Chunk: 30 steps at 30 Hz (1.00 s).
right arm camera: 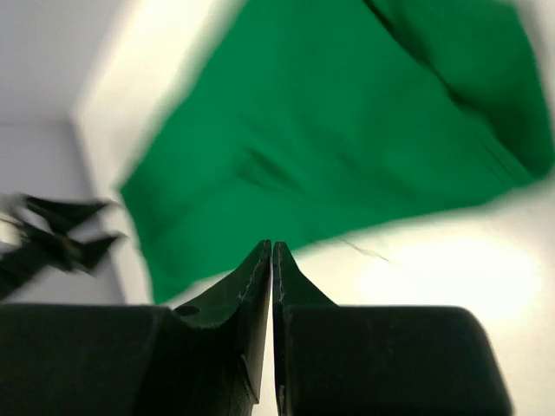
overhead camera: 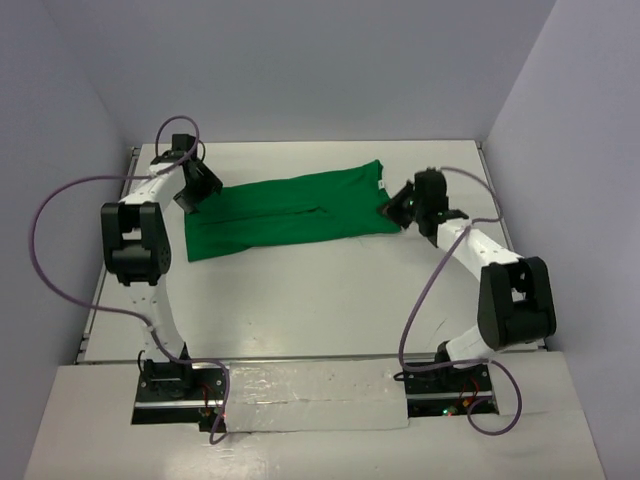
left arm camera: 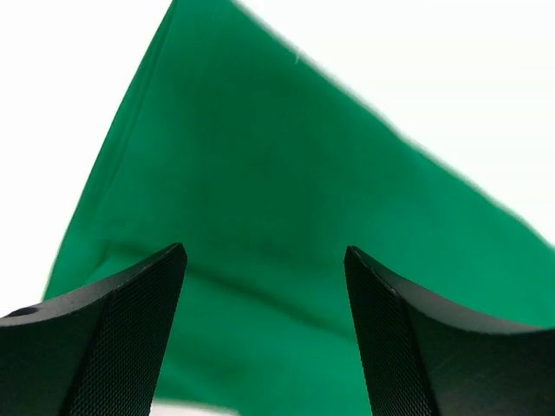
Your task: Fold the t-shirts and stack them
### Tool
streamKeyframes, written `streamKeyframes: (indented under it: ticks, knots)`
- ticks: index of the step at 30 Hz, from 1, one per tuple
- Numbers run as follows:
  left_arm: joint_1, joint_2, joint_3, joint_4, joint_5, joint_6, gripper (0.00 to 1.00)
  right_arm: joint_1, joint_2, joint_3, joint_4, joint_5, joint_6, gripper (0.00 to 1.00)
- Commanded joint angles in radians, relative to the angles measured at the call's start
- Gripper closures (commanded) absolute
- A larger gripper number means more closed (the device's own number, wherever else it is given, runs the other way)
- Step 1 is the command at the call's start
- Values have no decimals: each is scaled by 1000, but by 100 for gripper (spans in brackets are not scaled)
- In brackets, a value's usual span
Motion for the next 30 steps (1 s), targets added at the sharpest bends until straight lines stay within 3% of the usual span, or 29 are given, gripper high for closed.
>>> streamKeyframes:
  ticks: [1,6,10,14,17,21,27,29,30]
  knots:
    - [-3,156,218,-127,-49,-33,19,11,30,-152,75,-37,72,90]
    - [-13,173,144,-177,-70,-65,19,16,195,-82,90,-18,103,91]
    - [-28,64,-134,-107,-44,-100,20,22,337,65,49,1,111,91]
    - [-80,-108,-446,-3,52,-141,20,34,554,360,-76,27,103,91]
    - [-148,-206,-578,26,76,-184,20,37,674,528,-174,22,99,91]
    - [-357,-395,-751,71,140,-363,20,41,894,863,-292,8,96,88]
    - [-631,-460,-763,84,179,-564,19,34,1026,1188,-444,-23,43,78]
    - [-670,-472,-705,41,162,-573,18,28,958,1150,-425,-20,24,74]
    - [-680,-482,-660,-5,152,-563,18,23,916,1057,-370,-18,19,72]
